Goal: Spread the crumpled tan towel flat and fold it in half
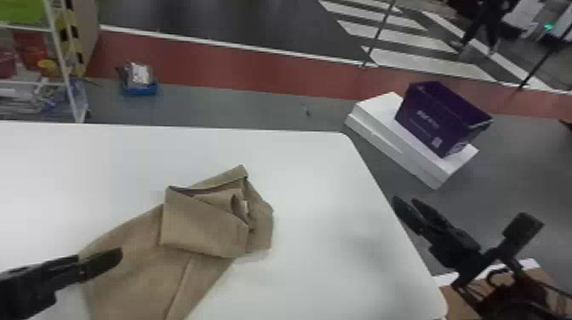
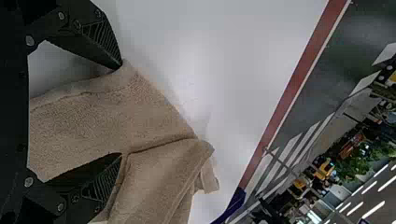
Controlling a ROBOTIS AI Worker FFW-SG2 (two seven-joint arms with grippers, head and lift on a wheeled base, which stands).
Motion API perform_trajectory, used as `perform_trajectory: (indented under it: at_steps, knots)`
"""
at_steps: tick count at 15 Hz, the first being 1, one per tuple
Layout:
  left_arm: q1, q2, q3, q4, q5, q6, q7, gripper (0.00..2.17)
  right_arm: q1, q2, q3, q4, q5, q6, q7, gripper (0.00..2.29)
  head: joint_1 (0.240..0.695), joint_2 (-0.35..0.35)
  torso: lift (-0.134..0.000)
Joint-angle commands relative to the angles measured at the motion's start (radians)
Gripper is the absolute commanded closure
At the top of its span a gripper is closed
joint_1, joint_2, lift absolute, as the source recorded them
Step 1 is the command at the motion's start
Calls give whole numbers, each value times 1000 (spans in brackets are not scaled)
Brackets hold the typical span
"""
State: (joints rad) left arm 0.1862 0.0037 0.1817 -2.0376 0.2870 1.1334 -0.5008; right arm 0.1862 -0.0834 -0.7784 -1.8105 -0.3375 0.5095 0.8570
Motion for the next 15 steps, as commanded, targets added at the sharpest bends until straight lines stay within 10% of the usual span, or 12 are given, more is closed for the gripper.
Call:
perform_trajectory:
  at_steps: [1, 12, 15]
  knots:
    - [-24, -2, -22, 11, 0, 7, 7, 269, -1, -4, -12, 7, 0, -7, 1, 262, 695, -350, -124]
    - [-71, -5, -38, 80, -5, -134, 76, 275, -7, -19, -12, 37, 0, -47, 4, 262, 695, -350, -124]
    - [-71, -5, -39, 82, -3, -189, 100, 586, -7, -19, -9, 43, 2, -56, 2, 262, 695, -350, -124]
